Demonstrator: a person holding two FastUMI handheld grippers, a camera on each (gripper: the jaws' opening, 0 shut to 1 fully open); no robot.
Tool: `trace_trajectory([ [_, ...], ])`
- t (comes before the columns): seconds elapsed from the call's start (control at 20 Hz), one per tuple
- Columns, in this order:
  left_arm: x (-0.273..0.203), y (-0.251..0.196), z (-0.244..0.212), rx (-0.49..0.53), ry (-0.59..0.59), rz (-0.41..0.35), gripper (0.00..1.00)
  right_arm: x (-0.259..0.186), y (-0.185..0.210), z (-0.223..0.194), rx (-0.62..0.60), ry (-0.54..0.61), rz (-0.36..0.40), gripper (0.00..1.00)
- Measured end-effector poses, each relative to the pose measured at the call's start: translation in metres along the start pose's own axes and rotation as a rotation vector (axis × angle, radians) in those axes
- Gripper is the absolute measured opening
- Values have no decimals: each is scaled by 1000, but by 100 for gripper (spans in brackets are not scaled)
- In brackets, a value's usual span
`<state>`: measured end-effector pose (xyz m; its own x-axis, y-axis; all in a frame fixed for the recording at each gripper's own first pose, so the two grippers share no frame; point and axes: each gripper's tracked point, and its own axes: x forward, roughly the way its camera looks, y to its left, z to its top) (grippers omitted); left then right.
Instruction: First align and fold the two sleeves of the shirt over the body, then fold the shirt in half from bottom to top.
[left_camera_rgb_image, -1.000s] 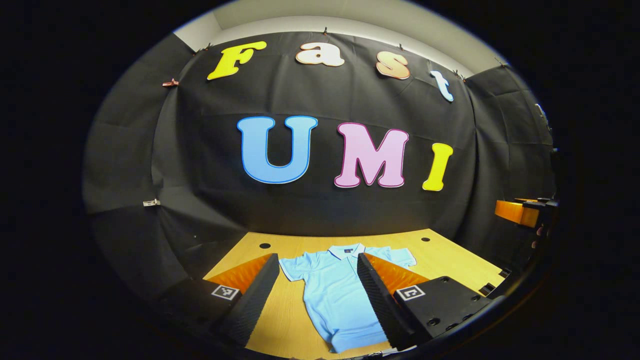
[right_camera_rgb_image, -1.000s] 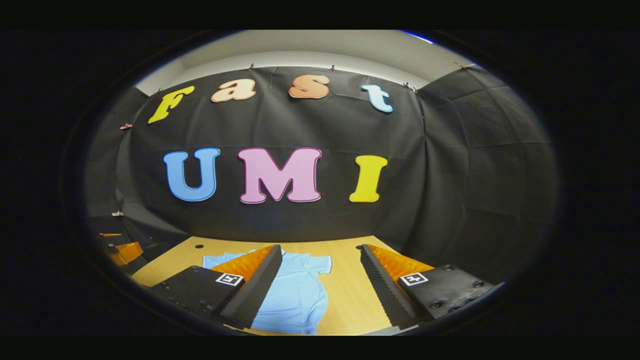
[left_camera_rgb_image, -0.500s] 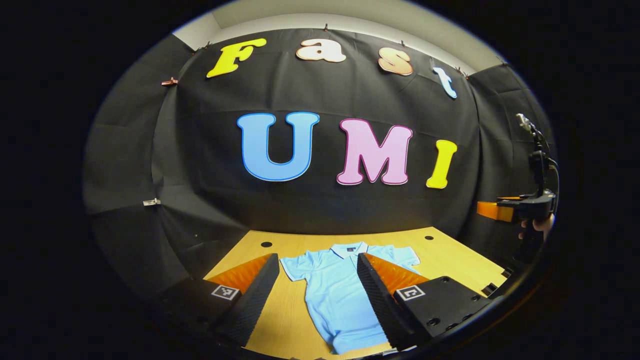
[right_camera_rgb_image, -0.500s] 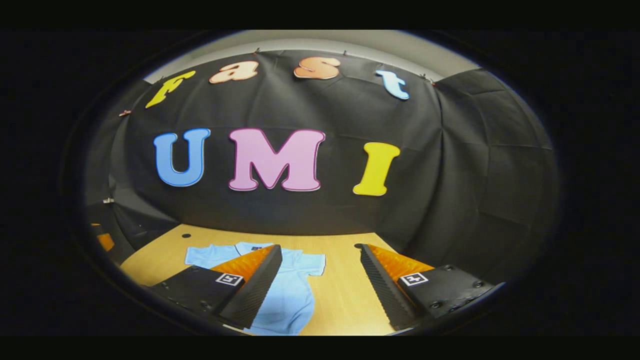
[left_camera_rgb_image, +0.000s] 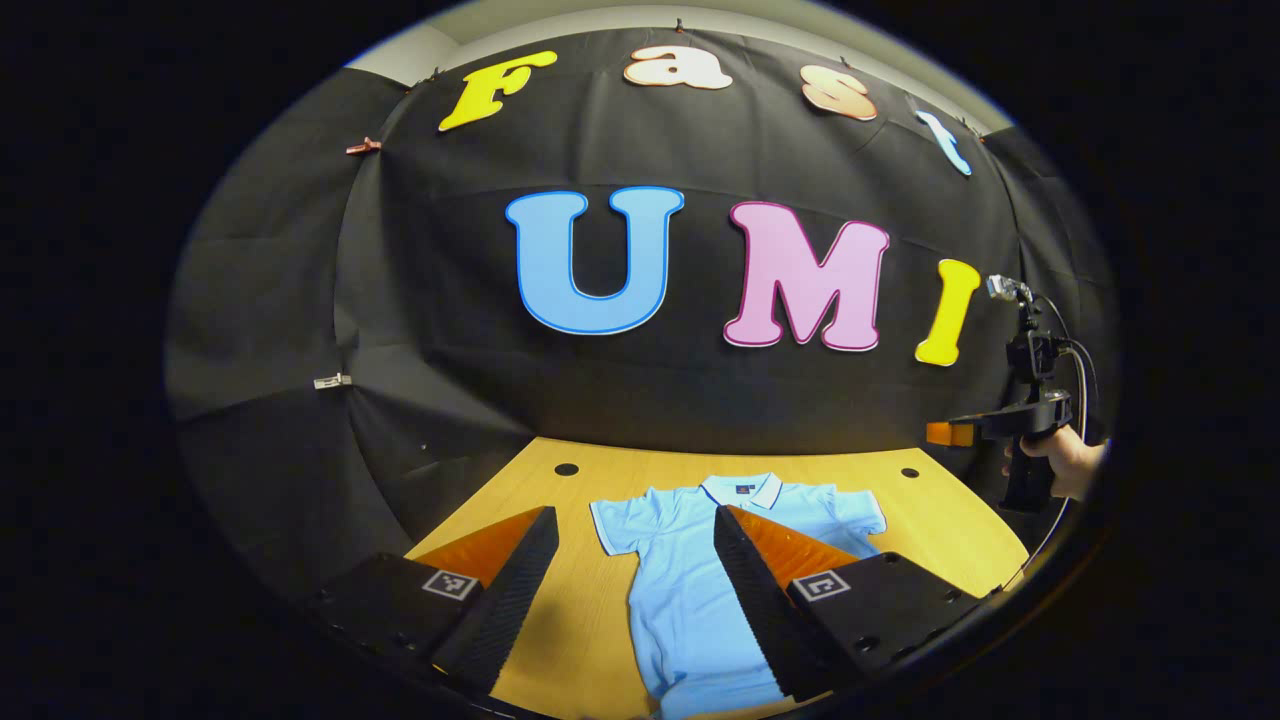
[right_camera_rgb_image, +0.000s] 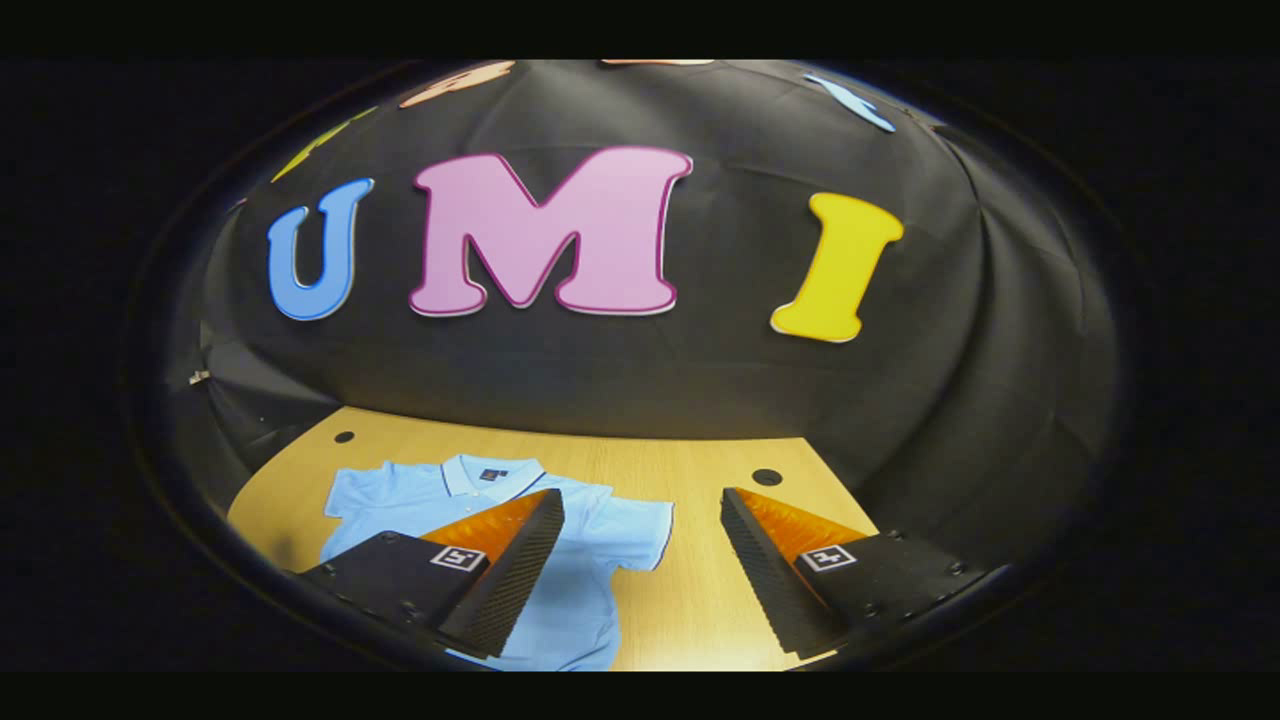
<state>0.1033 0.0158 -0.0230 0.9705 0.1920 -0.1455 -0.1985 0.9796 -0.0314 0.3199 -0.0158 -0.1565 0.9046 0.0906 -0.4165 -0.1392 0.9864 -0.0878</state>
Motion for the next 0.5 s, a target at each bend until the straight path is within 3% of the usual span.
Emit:
trace_trajectory([
  [0.3, 59, -16, 2, -1, 24, 53, 98, 129, -9, -61, 25, 163, 24, 98],
  [0.5, 79, -28, -8, 24, 44, 60, 98, 191, -22, -106, 28, 247, -8, 98],
])
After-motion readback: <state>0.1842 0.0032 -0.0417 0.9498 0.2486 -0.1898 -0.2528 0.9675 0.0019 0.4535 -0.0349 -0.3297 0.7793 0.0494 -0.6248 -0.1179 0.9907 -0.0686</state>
